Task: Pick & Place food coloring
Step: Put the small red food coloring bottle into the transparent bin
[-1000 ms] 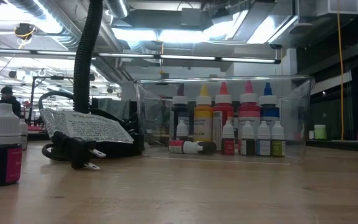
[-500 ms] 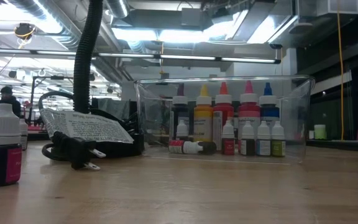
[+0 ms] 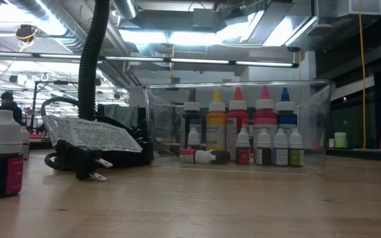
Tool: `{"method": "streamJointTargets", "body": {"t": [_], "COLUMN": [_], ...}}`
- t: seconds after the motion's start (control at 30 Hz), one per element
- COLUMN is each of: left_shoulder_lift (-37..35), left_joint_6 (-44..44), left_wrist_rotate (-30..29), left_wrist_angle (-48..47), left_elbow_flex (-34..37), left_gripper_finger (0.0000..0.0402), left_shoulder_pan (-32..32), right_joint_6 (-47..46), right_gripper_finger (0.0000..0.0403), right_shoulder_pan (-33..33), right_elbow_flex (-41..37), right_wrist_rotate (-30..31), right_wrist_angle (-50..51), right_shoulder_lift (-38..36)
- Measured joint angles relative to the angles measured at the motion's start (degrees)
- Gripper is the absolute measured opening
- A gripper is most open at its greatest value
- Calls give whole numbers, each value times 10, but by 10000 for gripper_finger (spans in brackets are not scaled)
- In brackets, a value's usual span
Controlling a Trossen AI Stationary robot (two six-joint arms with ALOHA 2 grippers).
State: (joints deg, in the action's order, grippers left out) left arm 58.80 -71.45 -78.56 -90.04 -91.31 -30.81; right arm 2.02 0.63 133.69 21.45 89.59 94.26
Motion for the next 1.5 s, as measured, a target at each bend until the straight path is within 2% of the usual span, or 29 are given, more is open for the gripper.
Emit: {"method": "streamJointTargets", "body": {"t": [0.17, 0.3, 0.5, 0.67, 0.8, 0.93, 1.27, 1.4, 1.5], "left_shoulder_lift": [5, 5, -6, -21, -23, -24, 2, 41, 81], "left_joint_6": [-89, -175, -312, -377, -401, -412, -437, -497, -558], "left_wrist_rotate": [56, 108, 106, 124, 131, 182, 328, 392, 400], "left_wrist_angle": [1, 0, 0, 0, 0, 4, 149, 183, 196], "left_elbow_flex": [91, 164, 251, 309, 354, 398, 473, 488, 486], "left_gripper_finger": [133, 125, 116, 109, 103, 98, 98, 99, 99], "left_shoulder_pan": [57, 73, 47, 48, 48, 47, -59, -121, -172], "right_joint_6": [17, 41, 71, 71, 59, 45, 41, 37, 18], "right_gripper_finger": [284, 284, 284, 284, 284, 284, 284, 284, 284], "right_shoulder_pan": [-9, -9, -9, -9, -9, -9, -9, -9, -9], "right_elbow_flex": [0, 0, 0, 0, 0, 0, 0, 0, 0], "right_wrist_rotate": [0, -1, -6, -7, -35, -50, -52, -52, -52], "right_wrist_angle": [-15, -32, -37, -40, -61, -81, -88, -80, -75], "right_shoulder_lift": [0, 0, 0, 0, 0, 0, 1, 1, 1]}}
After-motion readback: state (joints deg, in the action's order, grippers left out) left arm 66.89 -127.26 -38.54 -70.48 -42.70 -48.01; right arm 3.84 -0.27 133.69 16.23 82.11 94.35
